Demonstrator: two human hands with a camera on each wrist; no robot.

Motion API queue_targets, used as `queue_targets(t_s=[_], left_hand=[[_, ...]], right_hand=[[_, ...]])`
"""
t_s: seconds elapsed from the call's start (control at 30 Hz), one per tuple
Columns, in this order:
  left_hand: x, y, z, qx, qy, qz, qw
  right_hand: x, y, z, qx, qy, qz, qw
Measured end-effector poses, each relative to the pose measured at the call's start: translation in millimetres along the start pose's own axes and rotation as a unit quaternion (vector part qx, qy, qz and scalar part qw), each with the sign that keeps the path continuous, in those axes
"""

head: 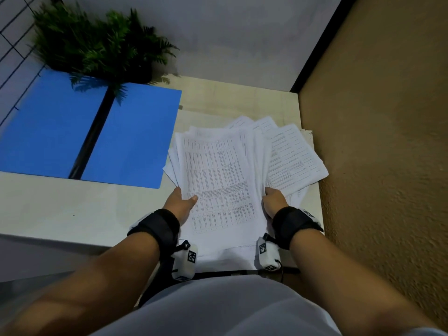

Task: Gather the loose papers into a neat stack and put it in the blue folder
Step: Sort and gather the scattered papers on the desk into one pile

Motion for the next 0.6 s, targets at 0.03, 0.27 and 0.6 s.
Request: queue_targets(t_s=[0.03,0.27,0.6], left_hand=[[1,0,2,0.009,-0.003,-0.005,1.0],[-5,17,18,0.046,-0.014,0.02,0.999],[-5,37,13,-0.169,-0.105,0.065,0.978]], right_hand=[[1,1,1,0.031,-0.004,0.007,0.999],[-24,-19,12,0.128,-0.101,-0.064,0.985],[-29,-10,-15,0.174,-0.155,-0.056,0.971]])
Point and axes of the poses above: each hand's wrist, its own x-axis towards the middle knuckle, its own z-axis out of the palm, y = z × x, the point moved 7 cm from there along x, towards the middle knuckle
